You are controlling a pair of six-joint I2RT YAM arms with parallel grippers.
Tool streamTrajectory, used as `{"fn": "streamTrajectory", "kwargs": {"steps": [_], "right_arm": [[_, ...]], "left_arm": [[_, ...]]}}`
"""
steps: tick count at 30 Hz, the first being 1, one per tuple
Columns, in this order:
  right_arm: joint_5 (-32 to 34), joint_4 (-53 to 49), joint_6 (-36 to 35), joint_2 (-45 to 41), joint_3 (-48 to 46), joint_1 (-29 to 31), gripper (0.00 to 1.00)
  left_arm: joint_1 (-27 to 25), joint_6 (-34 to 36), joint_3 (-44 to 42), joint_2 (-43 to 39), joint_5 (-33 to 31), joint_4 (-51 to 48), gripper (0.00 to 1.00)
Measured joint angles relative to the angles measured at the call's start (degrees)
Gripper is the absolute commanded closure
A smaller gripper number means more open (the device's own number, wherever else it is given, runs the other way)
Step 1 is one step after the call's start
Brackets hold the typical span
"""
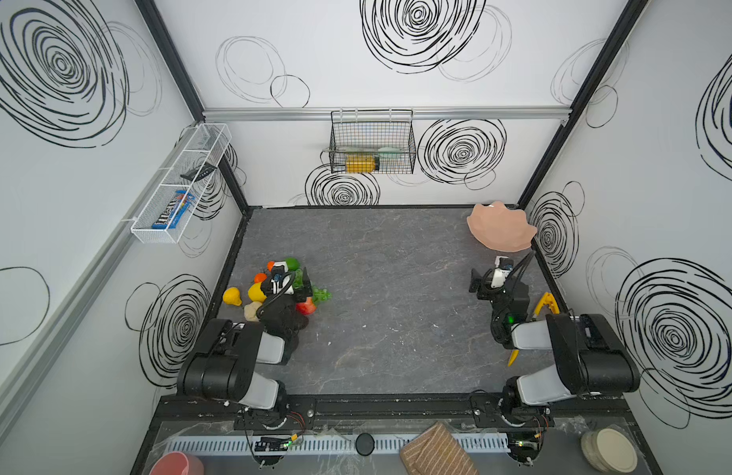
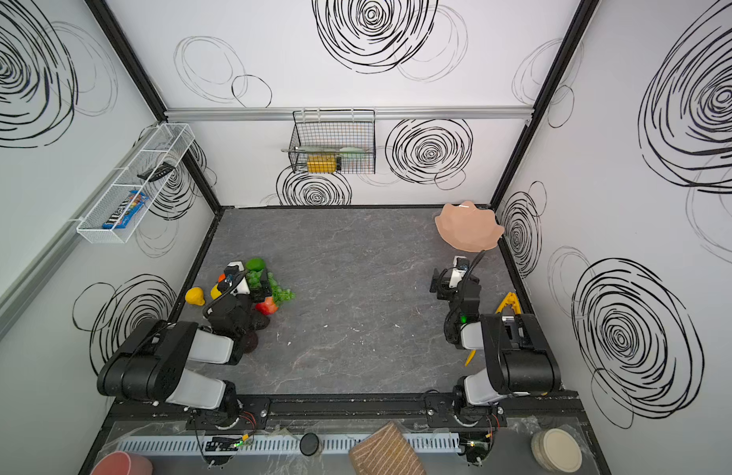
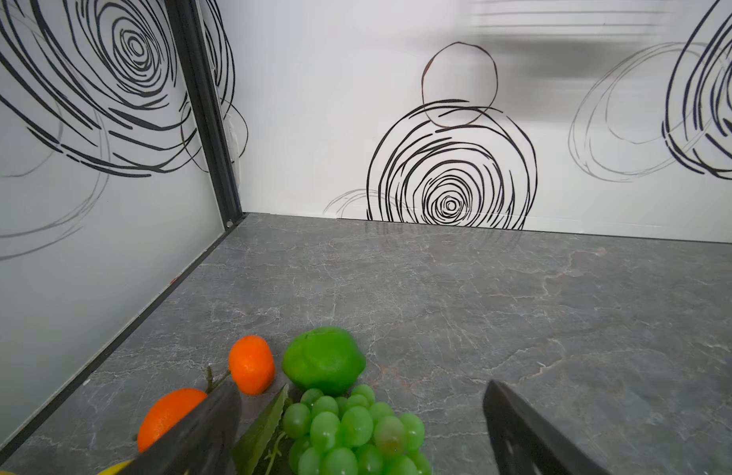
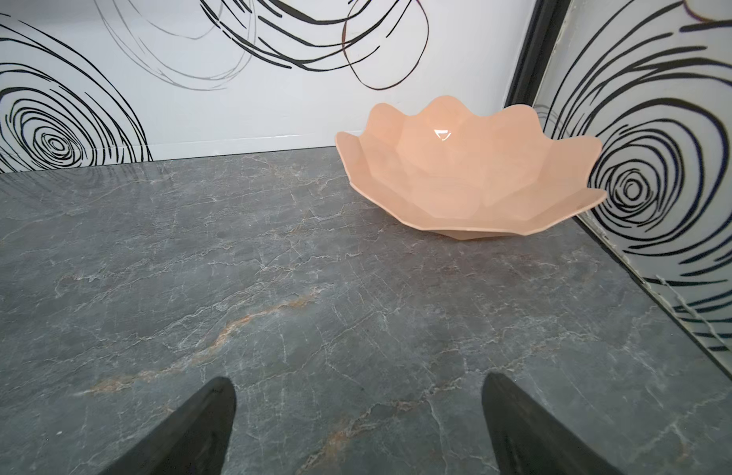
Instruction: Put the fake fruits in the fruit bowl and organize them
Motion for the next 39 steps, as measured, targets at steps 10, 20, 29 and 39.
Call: {"fn": "streamTrajectory", "kwargs": {"steps": [10,20,29,39], "right_arm": [[0.0,0.0,0.0,0.0,0.0,0.0,0.03],[0.0,0.0,0.0,0.0,0.0,0.0,0.03],[-0.6,-0.2,-0.1,0.0,0.1,0.0,0.03],[-1.7,-5.5,-2.5,-8.9,1.3,1.8,0.03]], "left_arm": [[1.8,-0.2,0.0,0.0,5.6,0.0,0.04],[1.8,-0.3,0.0,0.0,6.4,0.0,0.04],[2.2,-0.1,0.0,0.0,8.9,0.1,0.04],[1.9,1.0,-7.9,-2.1,11.0,8.0,0.04]]}}
